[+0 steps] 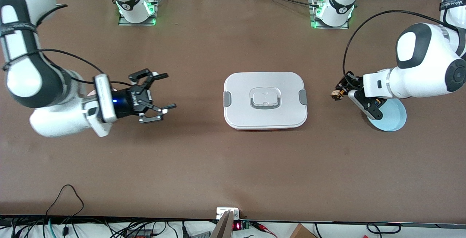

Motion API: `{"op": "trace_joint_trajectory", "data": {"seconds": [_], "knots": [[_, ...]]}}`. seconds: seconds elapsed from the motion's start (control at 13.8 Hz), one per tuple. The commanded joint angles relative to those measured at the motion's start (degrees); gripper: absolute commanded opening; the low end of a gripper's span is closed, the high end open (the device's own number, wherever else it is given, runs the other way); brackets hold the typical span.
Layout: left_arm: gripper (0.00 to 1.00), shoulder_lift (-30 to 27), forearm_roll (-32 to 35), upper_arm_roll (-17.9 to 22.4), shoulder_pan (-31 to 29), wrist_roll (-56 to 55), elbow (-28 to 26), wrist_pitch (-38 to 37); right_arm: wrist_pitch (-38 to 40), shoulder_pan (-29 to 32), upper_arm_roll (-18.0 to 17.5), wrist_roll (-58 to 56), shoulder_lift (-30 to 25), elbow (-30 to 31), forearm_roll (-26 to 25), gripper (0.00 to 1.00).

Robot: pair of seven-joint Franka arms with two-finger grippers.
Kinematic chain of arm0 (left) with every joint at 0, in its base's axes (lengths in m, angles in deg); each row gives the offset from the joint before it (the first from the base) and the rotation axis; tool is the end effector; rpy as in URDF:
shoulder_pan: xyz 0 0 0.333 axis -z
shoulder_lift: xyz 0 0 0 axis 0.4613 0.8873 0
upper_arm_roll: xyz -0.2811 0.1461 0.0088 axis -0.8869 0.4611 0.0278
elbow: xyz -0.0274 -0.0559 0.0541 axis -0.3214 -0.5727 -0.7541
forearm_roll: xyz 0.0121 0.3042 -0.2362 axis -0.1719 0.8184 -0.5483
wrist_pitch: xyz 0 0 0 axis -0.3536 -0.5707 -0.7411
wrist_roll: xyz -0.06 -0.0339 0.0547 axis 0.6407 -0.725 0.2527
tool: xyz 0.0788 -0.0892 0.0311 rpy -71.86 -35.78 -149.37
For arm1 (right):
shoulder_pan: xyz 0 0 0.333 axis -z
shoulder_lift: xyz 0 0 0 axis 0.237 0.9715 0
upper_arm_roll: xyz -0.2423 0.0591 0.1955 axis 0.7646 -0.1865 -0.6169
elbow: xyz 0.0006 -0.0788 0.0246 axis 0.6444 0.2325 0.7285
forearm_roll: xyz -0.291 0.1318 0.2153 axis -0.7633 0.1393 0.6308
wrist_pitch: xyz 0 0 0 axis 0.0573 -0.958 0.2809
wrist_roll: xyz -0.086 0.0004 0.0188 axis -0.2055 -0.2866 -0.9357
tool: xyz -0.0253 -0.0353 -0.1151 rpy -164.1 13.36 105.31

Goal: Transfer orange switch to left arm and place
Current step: 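Carry the switch to the blue dish while the right gripper withdraws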

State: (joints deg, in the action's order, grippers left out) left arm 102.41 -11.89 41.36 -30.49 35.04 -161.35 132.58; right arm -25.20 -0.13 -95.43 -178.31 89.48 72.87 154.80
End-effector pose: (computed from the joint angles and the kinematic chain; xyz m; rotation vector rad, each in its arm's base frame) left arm 0.5780 -0.0608 0.3880 2.6881 -0.9623 -0.3109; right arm 0.6652 0.1930 0.4501 -1.1027 -1.3285 -0.7951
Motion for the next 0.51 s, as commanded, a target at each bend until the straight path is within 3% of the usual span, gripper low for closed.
{"op": "trace_joint_trajectory", "data": {"seconds": [0.0, 0.14, 0.36, 0.43], "knots": [[0.15, 3.99, 11.36, -0.3, -1.36, 8.93, 3.7, 1.04, 2.48, 0.32, 2.07, 5.25, -3.44, -3.54, -3.92, 1.0], [0.15, 5.5, 18.13, -0.3, -2.41, 15.09, 4.32, 2.89, 1.96, -2.14, 7.43, 5.34, -6.87, -3.1, -4.01, 1.0], [0.15, 8.13, 21.41, -0.3, -6.01, 23.69, 4.23, 7.36, -1.71, -9.95, 21.65, 4.99, -14.07, 1.63, -3.13, 1.0], [0.15, 9.27, 21.5, -0.21, -7.42, 27.3, 4.23, 9.03, -3.3, -10.84, 24.04, 5.42, -17.05, 4.09, -3.56, 1.0]]}}
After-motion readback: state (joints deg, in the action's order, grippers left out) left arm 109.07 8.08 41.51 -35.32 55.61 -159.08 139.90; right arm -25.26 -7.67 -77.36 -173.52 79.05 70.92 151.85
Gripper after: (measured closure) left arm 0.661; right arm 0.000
